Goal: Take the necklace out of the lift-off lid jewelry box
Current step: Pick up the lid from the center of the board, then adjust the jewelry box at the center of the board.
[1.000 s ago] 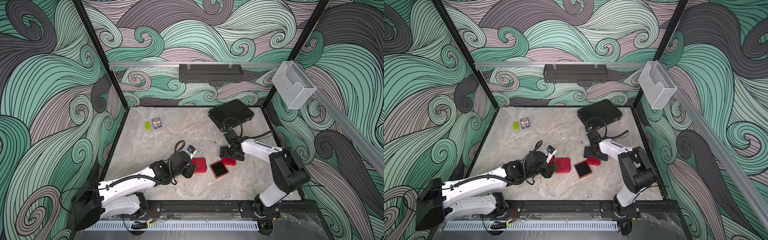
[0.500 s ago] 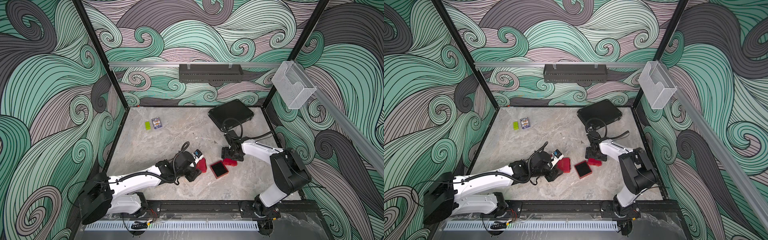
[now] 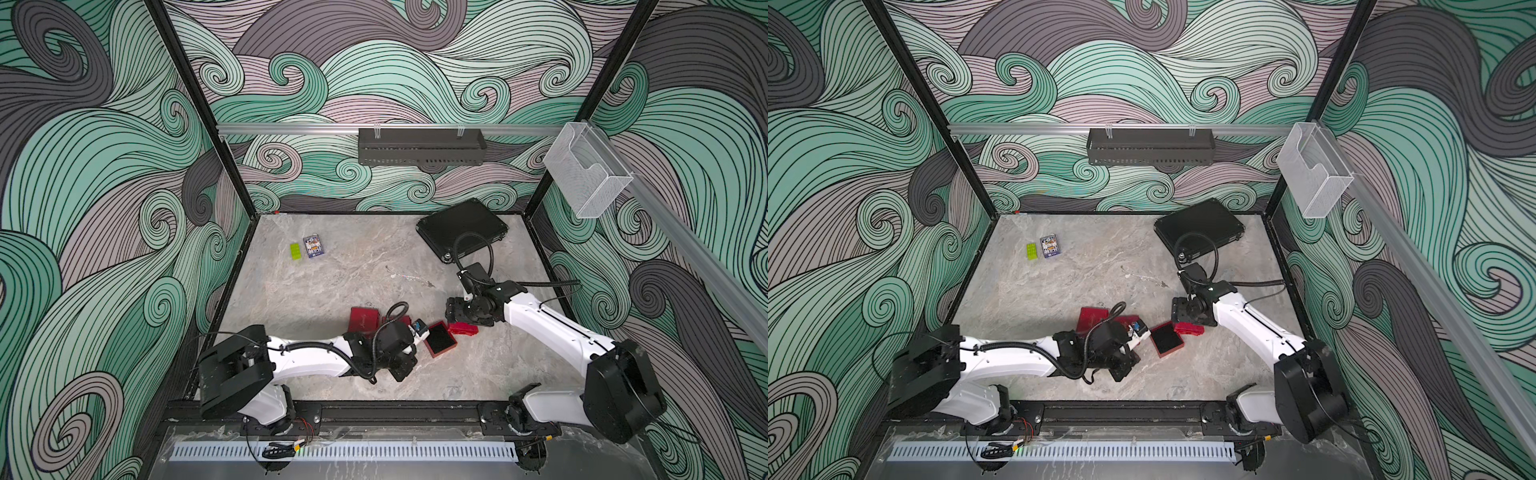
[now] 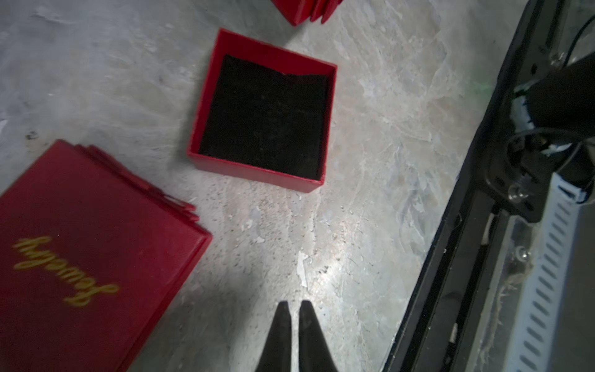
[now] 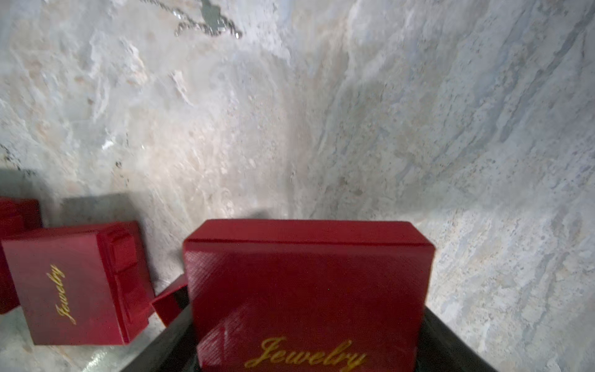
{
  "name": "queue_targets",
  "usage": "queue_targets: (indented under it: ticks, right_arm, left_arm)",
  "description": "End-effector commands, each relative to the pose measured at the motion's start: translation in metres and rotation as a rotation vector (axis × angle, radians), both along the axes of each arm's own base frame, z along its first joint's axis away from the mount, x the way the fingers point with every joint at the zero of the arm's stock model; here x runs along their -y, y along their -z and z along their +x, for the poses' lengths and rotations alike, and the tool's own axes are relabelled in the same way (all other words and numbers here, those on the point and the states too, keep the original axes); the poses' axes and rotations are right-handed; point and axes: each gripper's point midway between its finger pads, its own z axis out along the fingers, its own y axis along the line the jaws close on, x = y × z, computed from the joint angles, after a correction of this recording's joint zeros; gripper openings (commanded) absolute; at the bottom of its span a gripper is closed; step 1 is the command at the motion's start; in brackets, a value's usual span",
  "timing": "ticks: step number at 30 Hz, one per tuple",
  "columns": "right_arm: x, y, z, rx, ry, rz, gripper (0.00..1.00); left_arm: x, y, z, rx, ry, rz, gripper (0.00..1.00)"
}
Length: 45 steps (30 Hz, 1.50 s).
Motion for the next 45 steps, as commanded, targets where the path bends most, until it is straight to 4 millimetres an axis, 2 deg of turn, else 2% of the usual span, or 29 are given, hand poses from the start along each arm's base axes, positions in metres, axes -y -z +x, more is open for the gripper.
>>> queue_targets:
  ticks: [1, 2, 9, 15, 22, 30, 39, 45]
  right_arm:
    - [0.007, 0.002, -0.017, -0.027, 0.013, -0.017, 0.77]
    - [0.008, 0.002, -0.020, -0.026, 0.013, -0.017, 0.77]
    - [0.015, 0.000, -0.029, -0.003, 0.033, -0.013, 0.77]
    - [0.016, 0.002, -0.035, -0.005, 0.032, -0.005, 0.77]
    - [0.014, 0.004, -0.040, 0.001, 0.029, 0.024, 0.78]
    - [0.005, 0.006, -0.043, -0.011, -0.001, 0.072, 0.78]
    - [-0.006, 0.012, -0.042, -0.030, -0.043, 0.107, 0.79]
    - [-0.020, 0.015, -0.035, -0.036, -0.070, 0.139, 0.79]
  left_arm:
    - [0.017, -0.010, 0.012, 0.060, -0.075, 0.011, 0.03]
    - [0.018, -0.007, 0.015, 0.066, -0.095, 0.029, 0.00]
    - [0.023, 0.002, 0.047, 0.166, -0.196, 0.149, 0.00]
    - [0.027, 0.015, 0.063, 0.199, -0.232, 0.240, 0.00]
    - [0.031, 0.016, 0.074, 0.180, -0.260, 0.202, 0.00]
    - [0.041, 0.012, 0.101, 0.136, -0.294, 0.132, 0.00]
    - [0.055, 0.011, 0.102, 0.106, -0.255, 0.091, 0.00]
    - [0.049, -0.006, 0.106, 0.081, -0.279, 0.022, 0.00]
